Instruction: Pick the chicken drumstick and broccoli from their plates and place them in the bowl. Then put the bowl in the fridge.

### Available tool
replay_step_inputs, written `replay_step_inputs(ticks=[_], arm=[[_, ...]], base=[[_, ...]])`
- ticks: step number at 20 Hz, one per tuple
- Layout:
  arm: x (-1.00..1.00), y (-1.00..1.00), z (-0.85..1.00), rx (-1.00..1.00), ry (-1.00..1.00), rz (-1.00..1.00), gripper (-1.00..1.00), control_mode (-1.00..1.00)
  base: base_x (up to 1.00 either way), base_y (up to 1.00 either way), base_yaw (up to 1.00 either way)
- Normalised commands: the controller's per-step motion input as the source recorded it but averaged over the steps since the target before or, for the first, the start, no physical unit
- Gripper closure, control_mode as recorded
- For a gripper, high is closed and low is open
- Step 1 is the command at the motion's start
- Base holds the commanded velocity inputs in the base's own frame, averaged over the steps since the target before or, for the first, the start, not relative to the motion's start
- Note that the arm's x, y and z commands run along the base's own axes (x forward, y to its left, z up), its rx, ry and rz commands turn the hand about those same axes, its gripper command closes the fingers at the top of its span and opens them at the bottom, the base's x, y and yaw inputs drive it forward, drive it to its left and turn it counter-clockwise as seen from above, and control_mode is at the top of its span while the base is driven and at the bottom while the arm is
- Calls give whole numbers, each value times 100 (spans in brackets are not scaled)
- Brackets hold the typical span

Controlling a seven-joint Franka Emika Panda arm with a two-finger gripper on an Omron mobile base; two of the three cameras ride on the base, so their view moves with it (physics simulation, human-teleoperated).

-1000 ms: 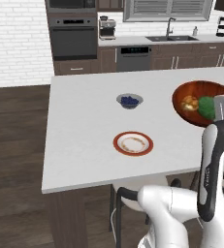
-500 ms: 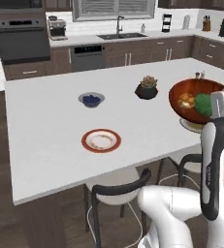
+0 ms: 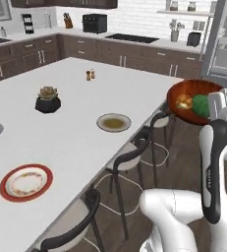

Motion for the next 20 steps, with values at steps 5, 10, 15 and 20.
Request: replay_step_inputs(ticks=[5, 10, 15, 20], arm=[[0, 0, 0, 0, 0, 0, 100, 100], [0, 0, 0, 0, 0, 0, 100, 100], [0, 0, 0, 0, 0, 0, 100, 100], [0, 0, 0, 0, 0, 0, 100, 100]], base=[[27, -46, -67], [100, -29, -17], [100, -49, -21], [100, -20, -42]])
